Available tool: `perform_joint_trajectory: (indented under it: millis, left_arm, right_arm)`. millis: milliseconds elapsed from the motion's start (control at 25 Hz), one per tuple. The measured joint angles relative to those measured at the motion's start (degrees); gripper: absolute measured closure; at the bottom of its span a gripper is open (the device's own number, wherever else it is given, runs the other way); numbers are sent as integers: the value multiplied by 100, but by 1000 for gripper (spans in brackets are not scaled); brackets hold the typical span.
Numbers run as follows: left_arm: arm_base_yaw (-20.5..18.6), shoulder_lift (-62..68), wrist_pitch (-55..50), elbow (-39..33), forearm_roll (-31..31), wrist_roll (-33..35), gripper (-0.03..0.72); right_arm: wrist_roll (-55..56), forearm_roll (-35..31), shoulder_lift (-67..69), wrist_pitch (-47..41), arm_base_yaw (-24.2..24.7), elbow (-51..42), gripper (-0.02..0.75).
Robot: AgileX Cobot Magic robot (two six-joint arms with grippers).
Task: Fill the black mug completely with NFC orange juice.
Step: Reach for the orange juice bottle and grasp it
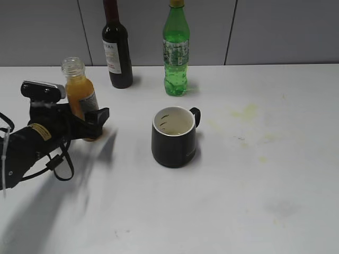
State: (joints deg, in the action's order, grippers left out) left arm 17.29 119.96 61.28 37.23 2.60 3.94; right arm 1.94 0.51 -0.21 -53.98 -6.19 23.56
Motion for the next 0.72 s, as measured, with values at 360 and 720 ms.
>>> perform_joint_trajectory:
  millis: [360, 720]
  left_arm:
    - [0, 492, 464, 312, 0, 0, 123]
    - [0, 519, 544, 312, 23, 6, 219]
  right_arm:
    - [0, 0, 0, 0, 0, 0, 143]
    - [0, 0, 0, 0, 0, 0, 143]
